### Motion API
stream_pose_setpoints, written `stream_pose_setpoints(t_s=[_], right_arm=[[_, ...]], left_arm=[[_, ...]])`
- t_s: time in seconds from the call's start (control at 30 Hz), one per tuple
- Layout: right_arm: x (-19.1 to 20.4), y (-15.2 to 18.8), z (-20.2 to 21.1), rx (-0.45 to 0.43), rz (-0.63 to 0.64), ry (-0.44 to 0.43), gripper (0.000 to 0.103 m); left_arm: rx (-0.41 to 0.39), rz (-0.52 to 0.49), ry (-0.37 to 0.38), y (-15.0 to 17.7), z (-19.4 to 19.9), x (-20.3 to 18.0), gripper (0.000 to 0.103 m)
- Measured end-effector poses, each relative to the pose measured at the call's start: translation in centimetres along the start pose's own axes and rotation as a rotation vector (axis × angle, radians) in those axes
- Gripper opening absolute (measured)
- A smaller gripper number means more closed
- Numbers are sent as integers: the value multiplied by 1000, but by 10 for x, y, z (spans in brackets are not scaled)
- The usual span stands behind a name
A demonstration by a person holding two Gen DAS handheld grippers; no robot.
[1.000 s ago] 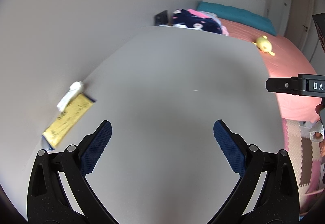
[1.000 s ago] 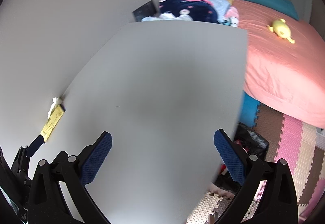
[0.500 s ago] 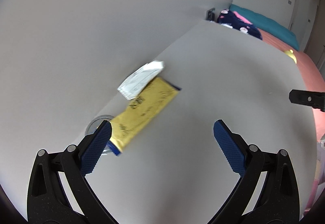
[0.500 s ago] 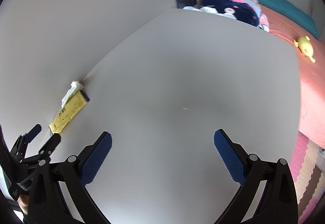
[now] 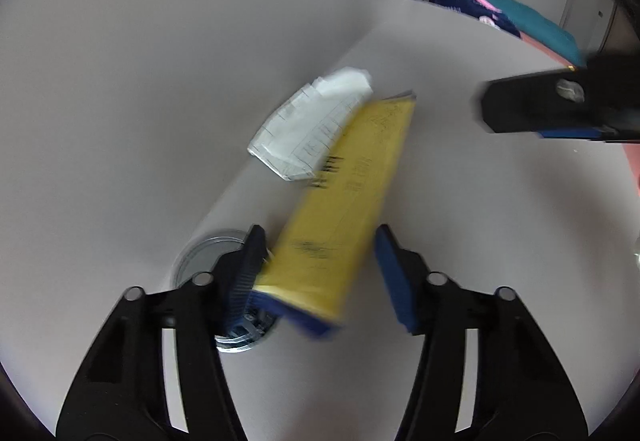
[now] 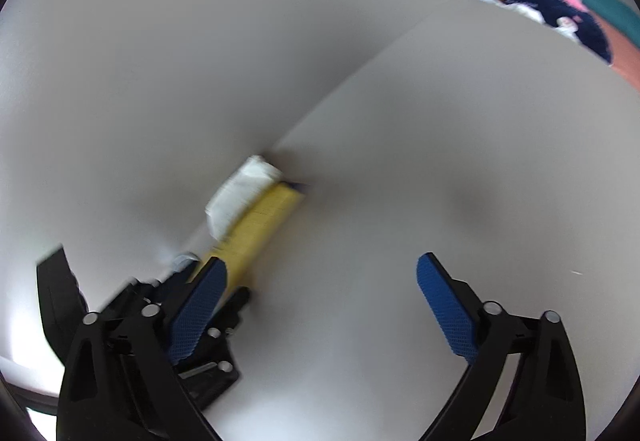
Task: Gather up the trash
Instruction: 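Grasp the yellow package with the left tool while the right tool grasps the white paper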
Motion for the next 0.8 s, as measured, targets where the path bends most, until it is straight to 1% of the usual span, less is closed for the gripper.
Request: stream_pose_setpoints(t_s=[0.03,0.07,0.1,0.2,0.3,0.4,0.5,0.63,0.7,0.73,0.77,0.8], right_arm=[[2,-1,-4,3,-7,-9,92],[5,-3,-10,6,-18,-23,88],[6,-5,-13,7,-24,-29,84],[10,-10,-28,21,-51,-48,78],[12,-14,-38,25,-65,-57,72],[17,-15,-45,27,-65,-72,72],[23,-16,-53,50,-71,-97,72],[25,-20,-67,67,-90,-104,72],[26,-22,-78,78,-105,-109,65],[27,-24,-79,65,-100,-110,63],[30,-25,-82,57,-85,-102,56],[31,-26,-84,51,-74,-97,42]], left_arm=[[-2,-5,2,0,1,1,43],[1,-14,6,1,2,1,39],[0,-20,18,2,3,1,37],[-1,-63,44,6,7,1,33],[4,-106,79,10,11,-1,33],[7,-150,106,16,16,-1,33],[8,-122,90,16,18,8,33],[3,-107,99,19,19,10,33],[1,-104,102,18,18,10,33],[0,-103,102,18,18,9,33],[-1,-101,102,18,17,8,33],[-1,-100,103,18,17,8,33]])
Point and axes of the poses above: each gripper's, at about its wrist camera, not at the fingertips, and z roughly against the way its jaws point, x to its left, y to its underside, the point moved 1 cm from there along -z, roughly the way its jaws point, and after that the axes turned 10 degrees about -x, right-handed, at the moved point
